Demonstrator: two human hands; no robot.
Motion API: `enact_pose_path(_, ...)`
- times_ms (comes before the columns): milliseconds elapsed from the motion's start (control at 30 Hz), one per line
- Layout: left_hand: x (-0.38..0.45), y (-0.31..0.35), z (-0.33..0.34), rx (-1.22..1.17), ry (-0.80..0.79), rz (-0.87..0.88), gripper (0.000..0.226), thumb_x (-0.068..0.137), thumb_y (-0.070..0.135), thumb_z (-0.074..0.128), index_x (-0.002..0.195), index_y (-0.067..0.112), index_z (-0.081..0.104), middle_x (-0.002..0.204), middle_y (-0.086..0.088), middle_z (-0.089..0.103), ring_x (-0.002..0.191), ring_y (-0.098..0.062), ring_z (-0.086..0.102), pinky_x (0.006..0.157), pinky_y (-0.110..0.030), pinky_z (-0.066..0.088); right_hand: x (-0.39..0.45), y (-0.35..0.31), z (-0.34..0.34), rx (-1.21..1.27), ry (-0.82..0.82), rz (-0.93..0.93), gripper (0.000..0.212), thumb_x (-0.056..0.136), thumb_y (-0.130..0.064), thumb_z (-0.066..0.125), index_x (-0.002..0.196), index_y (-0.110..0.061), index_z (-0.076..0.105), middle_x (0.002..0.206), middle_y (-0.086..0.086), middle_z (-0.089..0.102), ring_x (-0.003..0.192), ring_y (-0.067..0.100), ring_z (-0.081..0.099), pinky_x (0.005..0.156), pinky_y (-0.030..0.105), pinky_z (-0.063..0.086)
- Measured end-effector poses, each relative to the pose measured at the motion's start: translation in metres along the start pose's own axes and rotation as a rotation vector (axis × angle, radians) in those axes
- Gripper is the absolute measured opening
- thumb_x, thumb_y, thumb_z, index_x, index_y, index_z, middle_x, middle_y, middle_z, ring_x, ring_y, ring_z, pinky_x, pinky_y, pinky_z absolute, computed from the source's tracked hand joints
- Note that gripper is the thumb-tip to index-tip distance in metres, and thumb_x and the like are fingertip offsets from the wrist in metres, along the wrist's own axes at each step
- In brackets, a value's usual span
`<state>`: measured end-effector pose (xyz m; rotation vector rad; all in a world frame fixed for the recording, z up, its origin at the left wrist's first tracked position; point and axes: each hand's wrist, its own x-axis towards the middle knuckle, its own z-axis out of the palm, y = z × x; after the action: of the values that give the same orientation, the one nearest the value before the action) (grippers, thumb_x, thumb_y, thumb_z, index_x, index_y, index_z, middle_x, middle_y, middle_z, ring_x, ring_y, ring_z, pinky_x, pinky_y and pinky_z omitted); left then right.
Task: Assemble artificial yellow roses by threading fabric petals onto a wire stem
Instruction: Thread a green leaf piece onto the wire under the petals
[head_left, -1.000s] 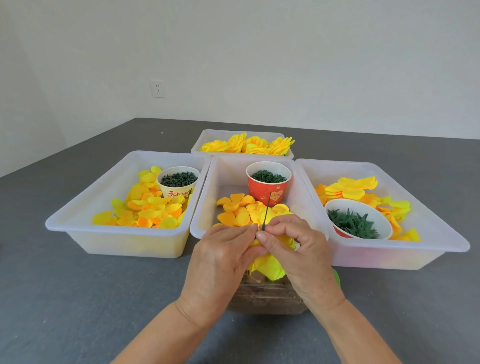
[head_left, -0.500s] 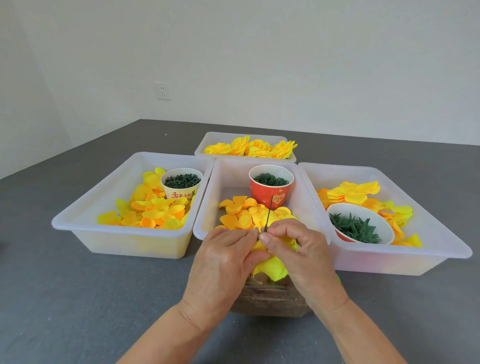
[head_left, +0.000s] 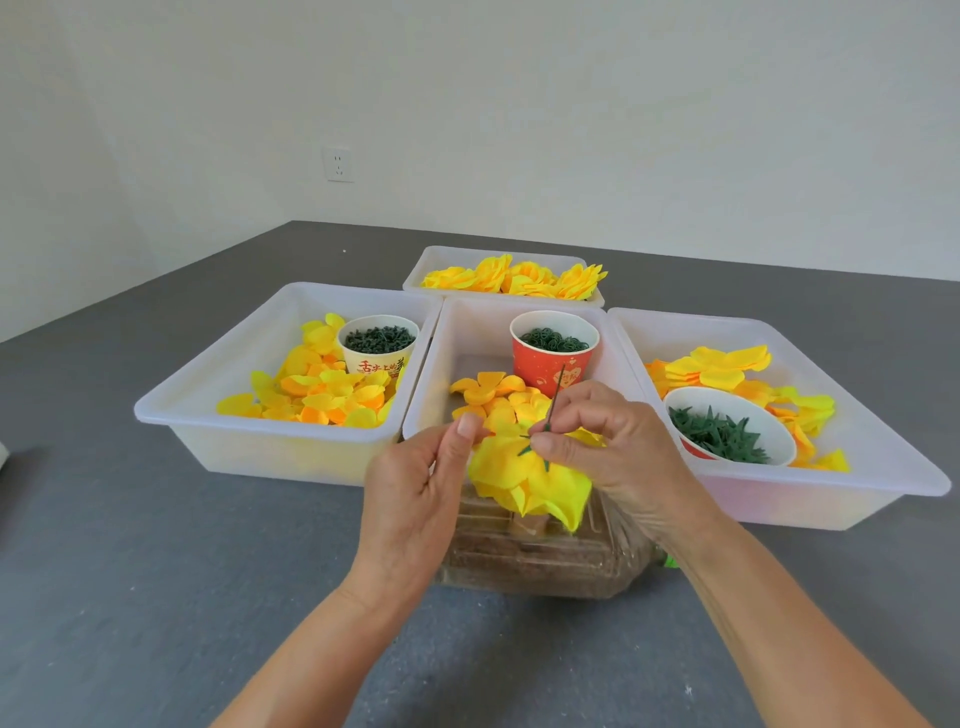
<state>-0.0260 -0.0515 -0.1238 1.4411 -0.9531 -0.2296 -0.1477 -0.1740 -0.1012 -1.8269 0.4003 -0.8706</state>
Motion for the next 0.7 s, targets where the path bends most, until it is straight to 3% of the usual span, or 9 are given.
enact_pose_path(100, -0.001, -0.002, 0.001, 0.0, 0.016, 0.01, 0.046, 0.086, 0.049, 0.047, 0.082, 0.01, 0.072, 0.064, 0.012, 0.052, 0.062, -0.003, 0.043, 0.061, -0.021, 0.037, 0.0, 0.006, 0.003, -0.169, 0.06, -0.042, 0.015, 0.072, -0.009, 0.076, 0.061, -0.011, 0.066, 0.08, -0.009, 0.059, 0.092, 0.023, 0.056, 0.086, 0.034, 0.043)
enact_pose_path(167, 0.0, 0.0, 0.004, 0.051, 0.012, 0.075, 0.035, 0.084, 0.047, 0.055, 0.094, 0.02, 0.074, 0.074, 0.018, 0.065, 0.073, 0.003, 0.056, 0.068, -0.013, 0.043, 0.001, 0.009, 0.004, -0.24, 0.072, -0.083, 0.015, 0.073, -0.011, 0.076, 0.062, -0.007, 0.066, 0.078, -0.01, 0.059, 0.094, 0.022, 0.053, 0.085, 0.03, 0.04)
enact_pose_path(233, 0.005, 0.002, 0.009, 0.222, -0.008, 0.242, 0.03, 0.08, 0.043, 0.067, 0.099, 0.021, 0.074, 0.098, 0.011, 0.07, 0.094, -0.005, 0.061, 0.081, -0.023, 0.049, 0.001, 0.011, 0.005, -0.244, 0.093, -0.115, 0.016, 0.072, -0.016, 0.075, 0.063, -0.006, 0.066, 0.077, -0.011, 0.06, 0.092, 0.02, 0.052, 0.084, 0.028, 0.039)
enact_pose_path(367, 0.011, 0.002, 0.019, 0.445, -0.017, 0.448, 0.026, 0.08, 0.035, 0.064, 0.087, 0.013, 0.076, 0.091, 0.004, 0.072, 0.086, -0.018, 0.065, 0.075, -0.044, 0.052, 0.001, 0.018, 0.006, -0.236, 0.136, -0.195, 0.019, 0.072, -0.024, 0.072, 0.063, -0.01, 0.064, 0.076, -0.011, 0.06, 0.088, 0.02, 0.054, 0.081, 0.031, 0.042)
enact_pose_path(467, 0.01, -0.004, 0.018, 0.568, -0.011, 0.554, 0.029, 0.087, 0.036, 0.054, 0.088, 0.017, 0.076, 0.089, 0.009, 0.072, 0.086, -0.019, 0.064, 0.075, -0.044, 0.048, 0.0, 0.021, 0.008, -0.22, 0.162, -0.207, 0.021, 0.073, -0.026, 0.074, 0.061, -0.012, 0.062, 0.075, -0.012, 0.06, 0.087, 0.02, 0.054, 0.081, 0.033, 0.043)
enact_pose_path(700, 0.011, -0.007, 0.021, 0.611, 0.038, 0.62, 0.027, 0.086, 0.031, 0.057, 0.084, 0.012, 0.076, 0.082, 0.005, 0.073, 0.081, -0.023, 0.065, 0.072, -0.045, 0.049, 0.0, 0.025, 0.013, -0.246, 0.197, -0.232, 0.021, 0.074, -0.021, 0.069, 0.062, -0.008, 0.059, 0.075, -0.007, 0.061, 0.085, 0.023, 0.054, 0.079, 0.035, 0.045)
